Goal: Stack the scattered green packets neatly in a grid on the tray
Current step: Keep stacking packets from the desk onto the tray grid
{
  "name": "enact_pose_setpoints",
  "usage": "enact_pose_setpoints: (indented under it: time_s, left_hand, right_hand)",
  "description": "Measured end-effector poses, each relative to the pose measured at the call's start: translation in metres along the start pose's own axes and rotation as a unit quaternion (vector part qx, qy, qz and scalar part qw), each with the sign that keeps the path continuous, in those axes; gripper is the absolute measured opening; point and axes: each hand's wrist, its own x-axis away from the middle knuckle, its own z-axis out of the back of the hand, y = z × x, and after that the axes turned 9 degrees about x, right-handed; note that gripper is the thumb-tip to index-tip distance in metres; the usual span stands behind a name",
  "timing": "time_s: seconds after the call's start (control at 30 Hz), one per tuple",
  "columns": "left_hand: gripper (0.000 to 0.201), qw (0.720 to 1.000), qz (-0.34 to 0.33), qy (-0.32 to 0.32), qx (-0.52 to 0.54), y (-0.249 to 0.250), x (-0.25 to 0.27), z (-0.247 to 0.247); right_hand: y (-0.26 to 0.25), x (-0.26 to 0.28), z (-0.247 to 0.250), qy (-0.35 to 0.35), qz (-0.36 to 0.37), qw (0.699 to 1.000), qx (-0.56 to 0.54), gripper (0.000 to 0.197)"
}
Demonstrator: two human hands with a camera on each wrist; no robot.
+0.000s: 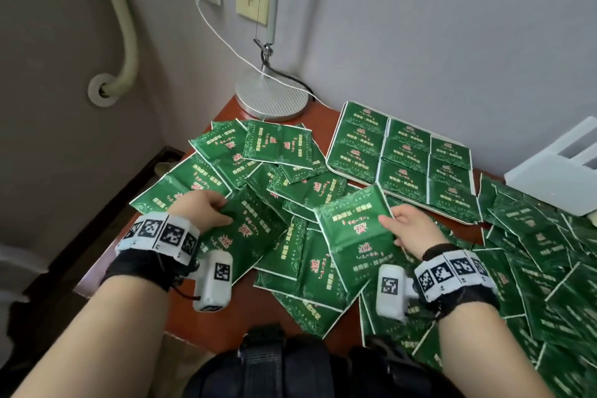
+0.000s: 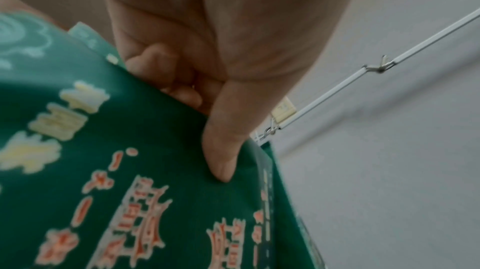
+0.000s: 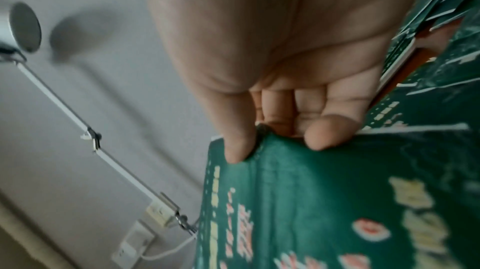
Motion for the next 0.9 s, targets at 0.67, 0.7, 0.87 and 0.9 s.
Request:
enact_pose_setpoints:
  time_s: [0.67, 0.7, 0.87, 0.9]
  left_hand:
    - [0.012, 0.968, -0.152, 0.110, 0.169, 0.028, 0.029, 0.074]
    - [0.011, 0.967, -0.154, 0.104, 0.175, 0.027, 0.027, 0.071]
    - [0.012, 0.956, -0.162, 0.076, 0.231, 0.028, 0.012, 0.052]
    - [0.012, 0.950, -0.166, 0.066, 0.256, 0.030, 0.010, 0.047]
  right_hand:
    - [0.017, 0.003, -0.015, 0.014, -0.019, 0.990, -0.138, 0.053]
    - [0.018, 0.002, -0.016, 0.016, -0.017, 0.992, -0.127, 0.050]
    - [0.022, 0.004, -0.021, 0.020, -0.008, 0.997, -0.069, 0.047]
    - [0.022, 0.004, -0.022, 0.026, -0.010, 0.998, -0.061, 0.048]
